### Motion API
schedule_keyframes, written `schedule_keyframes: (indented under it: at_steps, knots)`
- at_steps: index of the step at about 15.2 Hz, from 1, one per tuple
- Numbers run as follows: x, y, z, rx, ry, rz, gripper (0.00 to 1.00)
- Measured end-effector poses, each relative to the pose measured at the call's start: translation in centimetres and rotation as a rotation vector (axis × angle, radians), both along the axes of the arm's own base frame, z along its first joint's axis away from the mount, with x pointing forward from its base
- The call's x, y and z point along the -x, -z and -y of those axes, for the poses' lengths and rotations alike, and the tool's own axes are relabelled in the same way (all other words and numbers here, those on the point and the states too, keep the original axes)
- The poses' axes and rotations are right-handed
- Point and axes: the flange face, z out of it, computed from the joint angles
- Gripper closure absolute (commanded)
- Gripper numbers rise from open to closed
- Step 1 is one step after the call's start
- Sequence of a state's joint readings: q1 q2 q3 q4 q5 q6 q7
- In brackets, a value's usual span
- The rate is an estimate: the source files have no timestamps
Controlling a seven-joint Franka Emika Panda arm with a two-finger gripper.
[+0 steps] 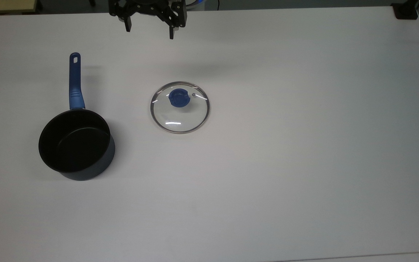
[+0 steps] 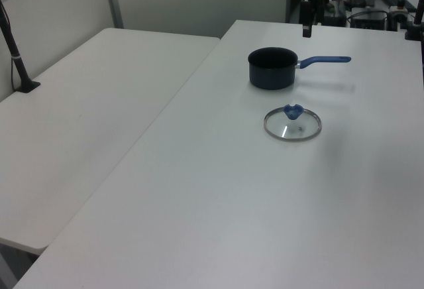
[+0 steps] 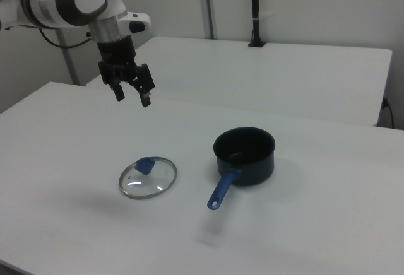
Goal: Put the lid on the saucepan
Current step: 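Move the gripper down over the glass lid's blue knob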
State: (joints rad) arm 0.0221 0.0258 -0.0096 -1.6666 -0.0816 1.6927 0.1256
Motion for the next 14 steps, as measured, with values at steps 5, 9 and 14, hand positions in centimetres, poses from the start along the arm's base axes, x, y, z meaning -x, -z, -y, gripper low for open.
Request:
schedule_keyframes:
  at_steps: [5,9,14]
  knots:
    - [0.0,0.0,0.0,0.000,0.000,0.000,0.00]
    - [0.0,0.0,0.0,0.000,0.000,0.000,0.00]
    - [0.1,1.3,0.9,0.000,-0.078,-0.035,0.00]
